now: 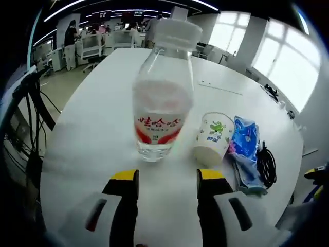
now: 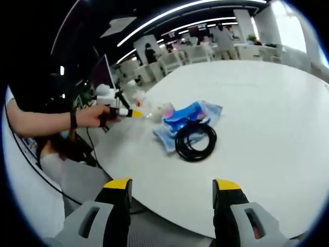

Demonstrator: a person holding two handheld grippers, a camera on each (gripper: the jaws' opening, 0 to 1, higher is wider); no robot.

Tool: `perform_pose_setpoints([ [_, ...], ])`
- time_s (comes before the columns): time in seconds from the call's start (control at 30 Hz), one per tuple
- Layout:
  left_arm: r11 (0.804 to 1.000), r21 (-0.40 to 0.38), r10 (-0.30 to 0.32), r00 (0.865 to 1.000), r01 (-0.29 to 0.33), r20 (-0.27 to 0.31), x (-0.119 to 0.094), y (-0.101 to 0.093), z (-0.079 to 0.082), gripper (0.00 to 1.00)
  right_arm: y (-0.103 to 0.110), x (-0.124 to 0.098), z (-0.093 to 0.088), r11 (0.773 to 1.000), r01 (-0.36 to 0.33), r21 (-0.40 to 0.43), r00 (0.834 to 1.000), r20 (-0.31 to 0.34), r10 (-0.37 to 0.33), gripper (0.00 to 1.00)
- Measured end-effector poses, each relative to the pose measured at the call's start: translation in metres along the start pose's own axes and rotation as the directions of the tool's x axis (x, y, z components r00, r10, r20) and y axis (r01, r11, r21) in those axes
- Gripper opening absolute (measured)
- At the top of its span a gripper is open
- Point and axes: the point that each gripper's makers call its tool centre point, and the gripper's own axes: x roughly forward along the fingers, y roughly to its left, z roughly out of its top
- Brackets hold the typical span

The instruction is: Arrange the tabletop items into an orderly group along one side of the table until the central work area is clear of visible clutter.

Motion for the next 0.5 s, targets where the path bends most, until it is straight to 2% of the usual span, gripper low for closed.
perform_pose_setpoints([
  [0.1,0.999,0.033,0.0,1.0,0.001,-0.006,-0.005,-0.007,-0.009,0.42,0.0,0.0,0.0,1.0,-0.003,0.002,1.0,0.004,0.003,0.64],
  [0.2,0.996,0.084,-0.022,1.0,0.023,-0.018,-0.013,-0.024,-0.017,0.42,0.001,0.0,0.0,1.0,-0.005,-0.003,1.0,0.005,0.005,0.64],
  [0.27,0.994,0.109,-0.027,0.999,0.03,-0.021,-0.011,-0.021,-0.014,0.42,0.002,-0.002,0.001,1.0,-0.005,-0.002,1.0,0.01,0.005,0.64],
  [0.4,0.988,0.149,-0.044,0.999,0.047,-0.019,-0.017,-0.035,-0.018,0.41,0.004,-0.002,0.002,1.0,-0.007,-0.009,1.0,0.009,0.007,0.64],
  [0.5,0.984,0.17,-0.055,0.998,0.057,-0.016,-0.015,-0.042,-0.011,0.4,0.004,-0.002,0.002,1.0,-0.008,-0.01,1.0,0.013,0.008,0.64],
])
